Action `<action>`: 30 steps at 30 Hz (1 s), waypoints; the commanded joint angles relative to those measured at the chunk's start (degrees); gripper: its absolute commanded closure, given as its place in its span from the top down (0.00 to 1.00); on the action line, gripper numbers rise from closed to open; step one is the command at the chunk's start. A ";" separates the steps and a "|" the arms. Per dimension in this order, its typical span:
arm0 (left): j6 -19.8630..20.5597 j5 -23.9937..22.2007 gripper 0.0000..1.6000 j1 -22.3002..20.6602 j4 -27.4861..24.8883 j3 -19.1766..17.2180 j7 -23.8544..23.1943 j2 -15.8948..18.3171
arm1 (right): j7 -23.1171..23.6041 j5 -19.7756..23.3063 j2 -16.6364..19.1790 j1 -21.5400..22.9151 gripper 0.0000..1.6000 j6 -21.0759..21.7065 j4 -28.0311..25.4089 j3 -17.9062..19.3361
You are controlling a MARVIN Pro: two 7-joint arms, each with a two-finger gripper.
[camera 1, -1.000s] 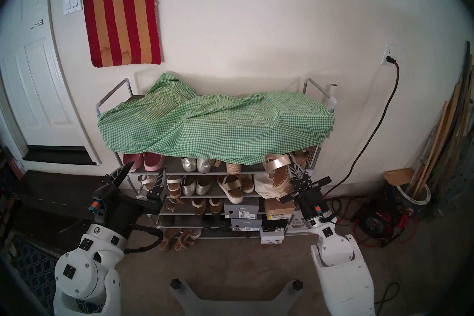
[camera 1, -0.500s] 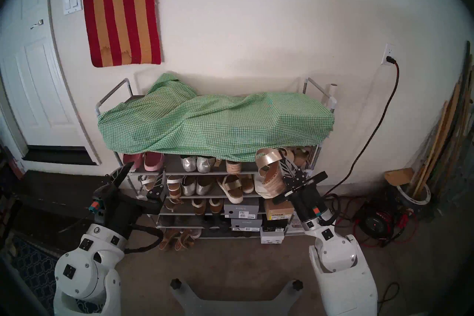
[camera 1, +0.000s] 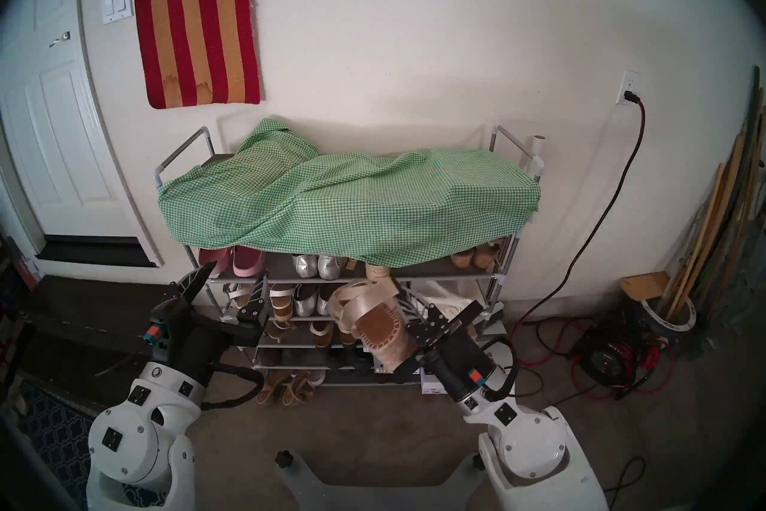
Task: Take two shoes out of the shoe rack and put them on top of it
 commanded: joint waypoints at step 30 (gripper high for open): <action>0.01 0.02 1.00 -0.09 -0.01 0.04 -0.06 -0.07 | 0.70 4.75 -5.44 19.62 0.00 23.16 -23.36 6.56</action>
